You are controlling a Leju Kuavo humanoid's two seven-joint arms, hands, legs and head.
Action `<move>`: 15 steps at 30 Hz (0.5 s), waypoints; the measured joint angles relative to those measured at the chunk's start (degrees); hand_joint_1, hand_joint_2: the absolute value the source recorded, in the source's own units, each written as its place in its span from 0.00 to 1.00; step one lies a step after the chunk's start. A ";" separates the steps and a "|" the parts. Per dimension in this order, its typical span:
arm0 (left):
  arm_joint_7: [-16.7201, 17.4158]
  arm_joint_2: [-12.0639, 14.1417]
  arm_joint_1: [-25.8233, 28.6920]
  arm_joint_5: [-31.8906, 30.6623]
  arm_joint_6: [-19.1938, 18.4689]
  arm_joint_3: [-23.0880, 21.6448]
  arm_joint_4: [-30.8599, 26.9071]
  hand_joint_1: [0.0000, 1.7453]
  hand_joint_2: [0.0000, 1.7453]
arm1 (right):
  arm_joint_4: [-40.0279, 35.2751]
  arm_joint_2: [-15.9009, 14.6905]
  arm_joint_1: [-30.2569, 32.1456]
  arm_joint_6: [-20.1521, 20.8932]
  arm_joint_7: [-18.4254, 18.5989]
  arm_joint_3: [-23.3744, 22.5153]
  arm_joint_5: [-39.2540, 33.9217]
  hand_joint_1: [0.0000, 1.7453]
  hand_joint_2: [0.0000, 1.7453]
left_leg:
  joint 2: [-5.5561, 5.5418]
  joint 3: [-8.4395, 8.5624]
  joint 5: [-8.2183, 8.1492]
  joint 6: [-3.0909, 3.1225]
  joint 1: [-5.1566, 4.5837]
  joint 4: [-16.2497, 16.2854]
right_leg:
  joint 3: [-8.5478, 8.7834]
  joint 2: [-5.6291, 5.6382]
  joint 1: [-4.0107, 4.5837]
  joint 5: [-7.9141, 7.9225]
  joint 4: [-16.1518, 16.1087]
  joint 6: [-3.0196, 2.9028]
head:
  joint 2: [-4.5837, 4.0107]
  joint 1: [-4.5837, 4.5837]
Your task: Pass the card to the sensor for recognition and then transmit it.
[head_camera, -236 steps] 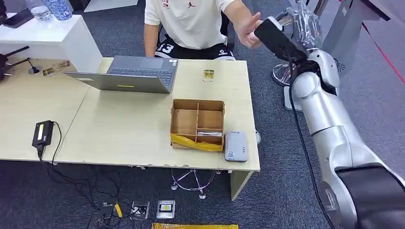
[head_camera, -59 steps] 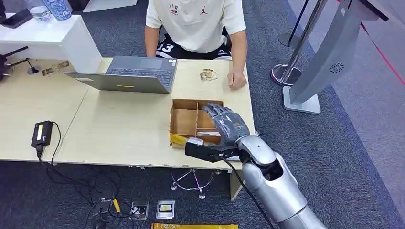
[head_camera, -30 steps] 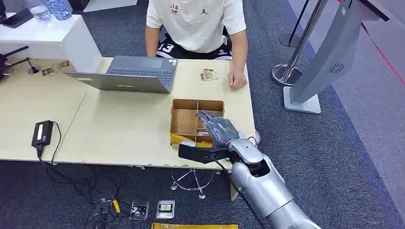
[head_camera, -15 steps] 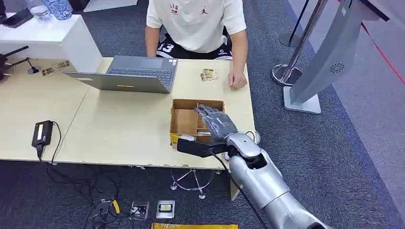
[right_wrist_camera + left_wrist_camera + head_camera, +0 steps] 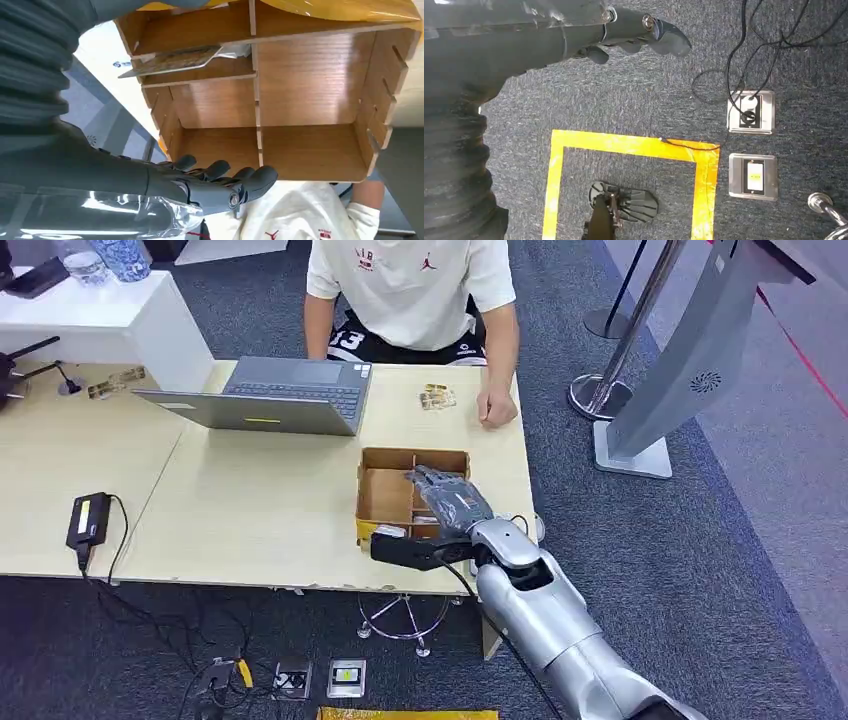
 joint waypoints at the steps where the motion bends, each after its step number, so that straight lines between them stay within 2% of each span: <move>1: 0.00 0.00 -0.01 -0.02 0.04 0.00 -0.02 0.00 1.00 | 0.26 0.02 0.00 0.00 -0.02 0.00 0.02 0.06 1.00 | 0.00 0.00 0.00 0.00 0.00 0.00 | 0.00 0.00 0.00 0.00 0.00 0.00 | 0.02 0.00; 7: 0.09 -0.15 -0.04 -0.48 0.04 0.00 0.00 0.00 1.00 | 1.84 0.04 -0.26 0.02 -0.02 0.02 0.04 0.12 1.00 | 0.00 0.00 0.00 0.00 0.00 0.00 | 0.00 0.00 0.00 0.00 0.00 0.00 | 0.00 0.00; 9: 0.22 -0.15 -0.05 -0.79 0.02 0.00 -0.02 0.00 1.00 | 2.29 0.04 -0.40 0.00 0.09 0.02 0.04 0.18 1.00 | 0.00 0.01 0.00 0.00 0.00 0.00 | 0.00 0.01 0.00 0.00 -0.01 0.00 | 0.00 0.00; 13: 0.42 -0.17 -0.06 -1.31 -0.02 0.00 -0.02 0.00 1.00 | 3.04 -0.20 -0.60 0.00 0.63 0.02 0.02 0.19 1.00 | 0.00 0.01 0.00 0.00 0.00 0.01 | 0.00 0.00 0.00 0.00 -0.01 0.00 | 0.02 0.00; 15: 0.53 -0.17 -0.08 -1.55 -0.02 0.00 0.00 0.00 1.00 | 3.39 -0.28 -0.66 -0.06 0.88 0.02 0.00 0.24 1.00 | 0.00 0.02 0.00 0.00 0.00 0.01 | -0.01 0.02 0.00 0.00 0.00 0.00 | 0.00 0.00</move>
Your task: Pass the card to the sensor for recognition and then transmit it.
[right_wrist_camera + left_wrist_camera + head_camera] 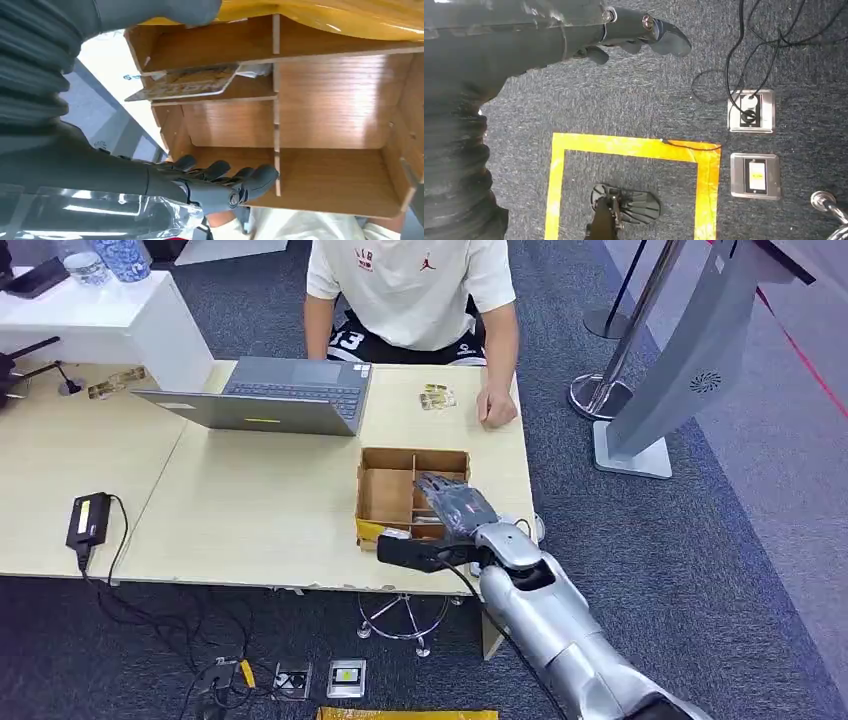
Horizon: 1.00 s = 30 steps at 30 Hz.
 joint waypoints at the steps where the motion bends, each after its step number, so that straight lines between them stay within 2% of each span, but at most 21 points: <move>1: 0.06 0.00 -0.02 -0.19 0.00 0.00 -0.02 0.00 1.00 | 0.15 -0.06 -0.01 -0.07 0.20 0.00 0.00 0.26 1.00 | 0.00 0.00 0.00 0.00 0.00 0.00 | 0.00 0.00 0.00 0.00 0.00 0.00 | 0.00 0.00; 5: 0.22 0.00 -0.05 -0.50 0.02 0.00 -0.02 0.00 1.00 | 0.57 -0.48 0.00 -0.64 0.59 0.00 0.00 0.33 1.00 | 0.00 0.00 0.00 0.00 0.00 0.00 | 0.00 0.00 0.00 0.00 0.00 0.00 | 0.00 0.00; 10: 0.52 0.02 -0.07 -0.46 0.26 0.00 0.00 0.00 1.00 | 1.05 -0.72 0.06 -1.49 0.76 0.00 0.15 0.34 1.00 | 0.00 0.00 0.00 0.00 0.00 0.00 | 0.00 0.00 0.00 0.00 0.00 0.00 | 0.02 0.00; 12: 0.52 0.02 -0.05 -0.37 0.31 0.02 0.00 0.00 1.00 | 1.09 -0.70 0.07 -1.51 0.74 0.00 0.15 0.30 1.00 | 0.00 -0.01 0.00 0.00 0.00 0.00 | 0.00 0.00 0.00 0.00 0.01 0.00 | 0.00 0.00; 15: 0.26 0.02 0.19 0.13 0.59 0.33 0.00 0.00 1.00 | 1.27 -0.59 0.07 -1.49 0.61 0.00 0.26 0.30 1.00 | 0.00 -0.02 0.00 0.00 0.00 0.00 | 0.00 0.00 0.00 0.00 0.01 0.00 | 0.00 0.00; 17: -0.66 0.02 0.50 0.33 0.90 0.42 0.00 0.00 1.00 | 1.38 -0.22 0.07 -1.49 0.37 0.00 0.46 0.34 1.00 | 0.00 -0.01 0.00 0.00 0.00 0.00 | 0.00 0.01 0.00 0.00 0.01 0.00 | 0.00 0.00; 19: -1.16 0.00 0.72 0.61 1.01 0.57 0.00 0.00 1.00 | 1.53 0.11 0.06 -1.49 0.18 0.00 0.61 0.57 1.00 | 0.00 -0.01 0.00 0.00 0.00 0.00 | 0.00 -0.01 0.00 0.00 0.01 0.00 | 0.00 0.02; 23: -1.51 0.00 1.01 0.61 0.98 0.94 0.00 0.00 1.00 | 1.68 0.24 0.06 -1.49 -0.07 0.00 0.68 0.77 1.00 | 0.00 -0.02 0.00 0.00 0.00 -0.01 | 0.00 -0.01 0.00 0.00 0.00 0.00 | 0.02 0.00; 24: -1.51 0.00 1.01 0.55 0.94 1.07 0.00 0.00 1.00 | 1.71 0.24 0.06 -1.49 -0.13 0.00 0.68 0.88 1.00 | 0.00 -0.02 0.00 0.00 0.00 0.00 | 0.00 -0.01 0.00 0.00 0.00 0.00 | 0.00 0.02; 27: -1.51 -0.02 1.00 0.20 0.90 1.31 0.00 0.00 1.00 | 1.79 0.24 0.06 -1.68 -0.24 0.00 0.68 0.87 1.00 | 0.00 -0.01 0.00 0.00 0.00 0.00 | 0.00 -0.01 0.00 0.00 0.00 0.00 | 0.02 0.00; 30: -1.51 -0.02 0.99 0.02 0.90 1.31 0.00 0.00 1.00 | 1.79 0.24 0.01 -2.01 -0.35 0.00 0.66 0.90 1.00 | 0.00 -0.01 0.00 0.00 0.00 0.00 | 0.00 -0.01 0.00 0.00 0.00 0.00 | 0.00 0.02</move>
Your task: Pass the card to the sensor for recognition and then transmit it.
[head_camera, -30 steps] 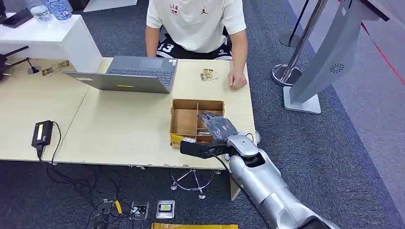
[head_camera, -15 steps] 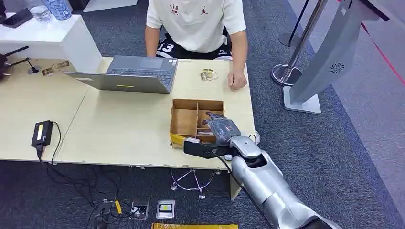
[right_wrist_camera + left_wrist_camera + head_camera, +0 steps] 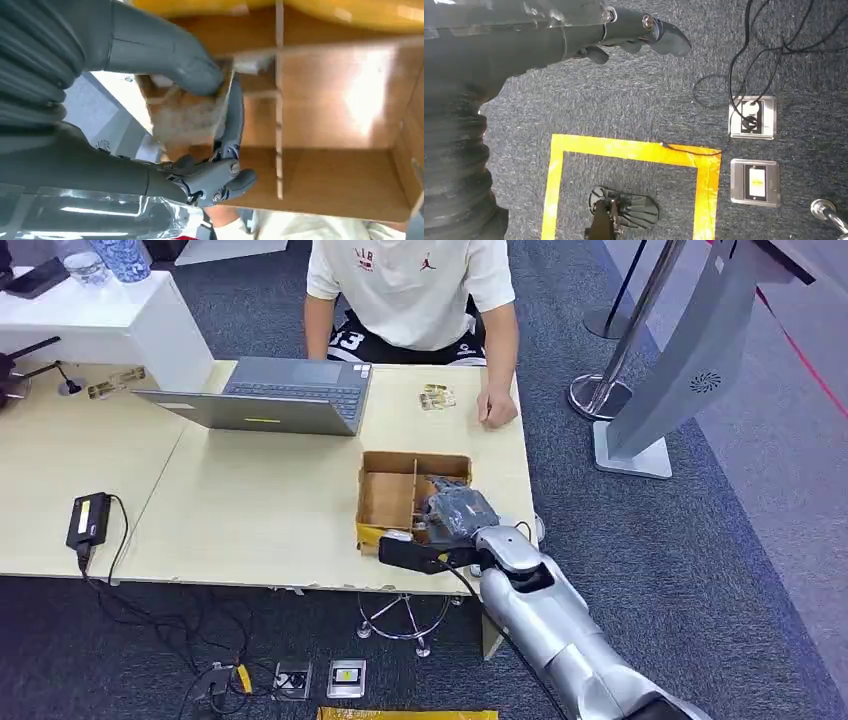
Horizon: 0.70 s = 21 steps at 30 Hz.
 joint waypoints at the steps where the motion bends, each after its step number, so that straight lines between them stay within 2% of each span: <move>1: 0.00 0.00 0.00 -0.04 0.02 0.00 0.00 0.00 1.00 | 0.00 0.00 0.03 -0.02 -0.04 0.00 0.00 0.88 1.00 | 0.00 0.00 0.00 0.00 0.00 0.00 | 0.00 0.00 0.00 0.00 0.00 0.00 | 0.02 -0.02; 13: 0.00 -0.24 -0.06 -0.55 0.33 0.02 0.00 0.00 1.00 | 0.00 -0.02 0.02 -0.04 -0.09 0.00 0.07 0.89 1.00 | 0.00 0.01 0.00 0.00 0.00 0.00 | 0.00 0.01 0.00 0.00 0.00 0.00 | 0.00 -0.02; 18: 0.20 -0.20 -0.09 -1.57 -3.15 0.00 0.00 0.00 1.00 | 0.02 -0.20 -0.04 -0.31 -1.16 0.00 0.39 0.91 1.00 | 0.00 0.01 0.00 0.00 0.00 0.00 | 0.00 0.01 0.00 0.00 0.00 0.00 | 0.02 -0.02; 19: 0.20 -0.17 -0.09 -1.62 -3.67 0.00 0.00 0.00 1.00 | 0.02 -0.26 -0.07 -0.46 -1.29 0.00 0.39 0.96 1.00 | 0.00 0.01 0.00 0.00 0.00 0.00 | 0.00 0.01 0.00 0.00 0.00 0.00 | 0.00 -0.02; 21: 0.20 -0.17 -0.07 -1.64 -4.18 0.00 0.00 0.00 1.00 | 0.02 -0.63 -0.20 -1.05 -1.73 0.00 0.35 1.00 1.00 | 0.00 0.01 0.00 0.00 0.00 0.01 | -0.01 0.01 0.00 0.00 0.00 0.00 | 0.02 -0.02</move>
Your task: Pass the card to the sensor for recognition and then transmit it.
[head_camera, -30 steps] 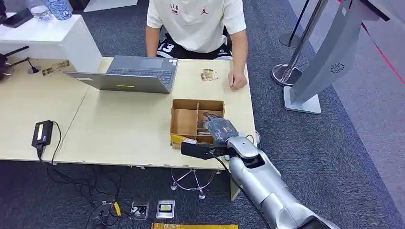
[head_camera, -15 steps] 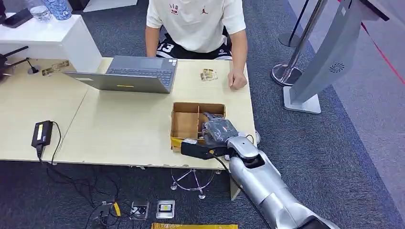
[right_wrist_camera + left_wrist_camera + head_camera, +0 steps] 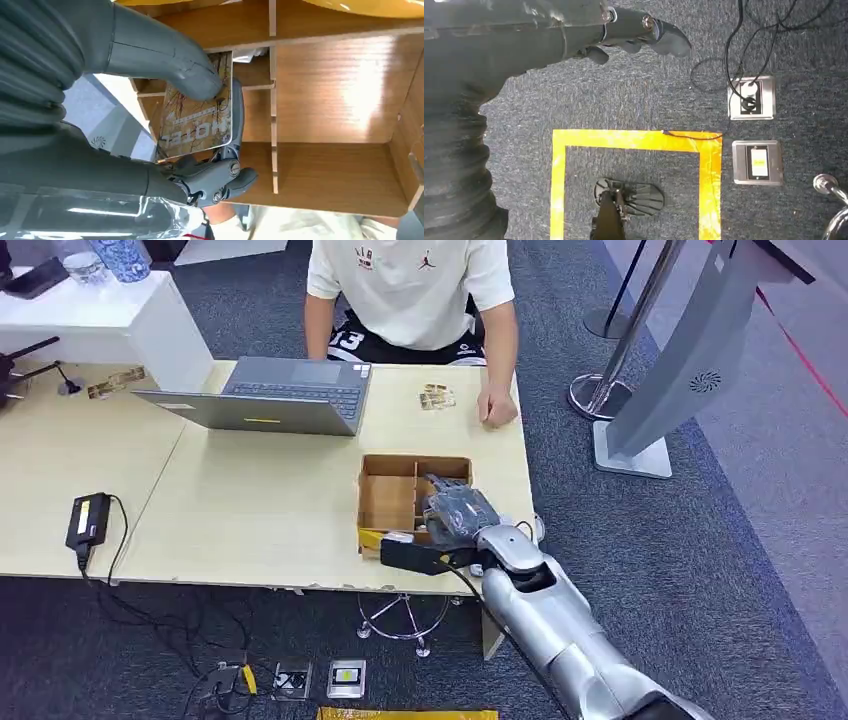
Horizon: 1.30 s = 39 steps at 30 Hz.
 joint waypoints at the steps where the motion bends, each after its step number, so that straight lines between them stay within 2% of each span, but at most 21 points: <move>1: 0.00 -0.02 0.03 0.00 -0.02 -0.02 0.00 0.00 1.00 | 0.00 -0.20 -0.15 -0.39 -0.13 0.00 -0.15 1.00 1.00 | 0.00 0.00 0.00 0.00 0.00 0.00 | 0.00 0.00 0.00 0.00 0.00 0.00 | -0.02 0.00; 3: -0.09 -0.15 0.08 0.02 0.42 -0.02 0.00 0.00 1.00 | -0.02 -0.89 -0.89 -1.55 -0.37 0.00 -0.59 1.00 1.00 | 0.00 0.00 0.00 0.00 -0.01 0.01 | 0.00 0.00 -0.01 0.01 0.00 0.01 | 0.00 0.00; 9: -2.16 -1.57 0.14 0.61 4.98 0.00 0.00 0.00 1.00 | -2.62 -2.99 -3.64 -6.38 1.16 -0.63 -2.51 1.00 1.00 | 0.02 0.02 0.01 0.01 -0.04 0.04 | 0.00 0.01 -0.05 0.08 -0.01 -0.01 | -0.02 0.00; 12: -3.08 -1.95 0.21 0.44 5.70 0.00 0.00 0.00 1.00 | -6.89 -4.29 -4.60 -8.48 2.73 -2.14 -2.75 1.00 1.00 | 0.03 0.01 0.02 0.02 -0.04 0.05 | -0.01 0.01 -0.05 0.11 0.00 -0.01 | -0.02 0.00; 15: -3.61 -1.88 0.21 0.44 6.18 0.00 0.00 0.00 1.00 | -12.60 -5.59 -6.45 -8.57 3.69 -4.17 -2.77 1.00 1.00 | 0.10 0.04 0.02 0.02 -0.04 0.05 | -0.01 0.03 -0.05 0.12 0.00 -0.01 | -0.02 0.00; 21: -4.39 -1.95 0.48 0.63 6.75 0.02 0.00 0.00 1.00 | -19.50 -6.84 -9.87 -8.98 3.54 -7.48 -2.91 1.00 1.00 | 0.09 0.03 0.02 0.02 -0.03 0.05 | -0.01 0.03 -0.04 0.12 0.00 -0.01 | -0.02 0.00; 25: -4.66 -1.97 0.77 0.63 6.93 0.04 0.00 0.00 1.00 | -22.08 -7.12 -12.64 -11.43 0.63 -9.14 -3.13 1.00 1.00 | 0.09 0.02 0.02 0.02 -0.03 0.05 | 0.00 0.03 -0.04 0.12 0.01 -0.01 | -0.02 0.00; 28: -4.81 -1.97 0.79 0.50 6.84 0.04 0.00 0.00 1.00 | -21.66 -6.88 -15.46 -16.25 -3.53 -9.95 -4.37 1.00 1.00 | 0.08 -0.06 0.03 0.03 -0.03 0.05 | -0.01 0.02 -0.05 0.12 0.01 -0.01 | -0.02 0.00; 32: -4.81 -1.44 0.68 -0.28 3.52 0.04 0.00 0.00 1.00 | -15.93 -4.59 -22.67 -25.21 -10.23 -11.02 -6.97 1.00 1.00 | 0.08 -0.06 0.04 0.00 -0.01 0.04 | -0.04 0.02 -0.02 0.12 0.03 -0.02 | -0.02 0.00; 34: -4.81 -1.07 0.61 -0.26 2.89 0.04 0.00 0.00 1.00 | -11.98 -3.32 -25.65 -27.54 -10.88 -11.04 -6.39 1.00 1.00 | 0.08 -0.04 0.05 0.00 0.00 0.04 | -0.04 0.02 -0.01 0.12 0.03 -0.02 | -0.02 -0.02; 39: -4.13 -0.74 0.54 0.98 1.23 0.04 0.00 0.00 1.00 | -3.55 -0.68 -31.32 -28.02 -9.10 -10.93 -1.23 1.00 1.00 | 0.05 -0.10 0.07 0.01 -0.01 0.04 | -0.05 0.00 -0.01 0.12 0.05 -0.02 | -0.02 -0.02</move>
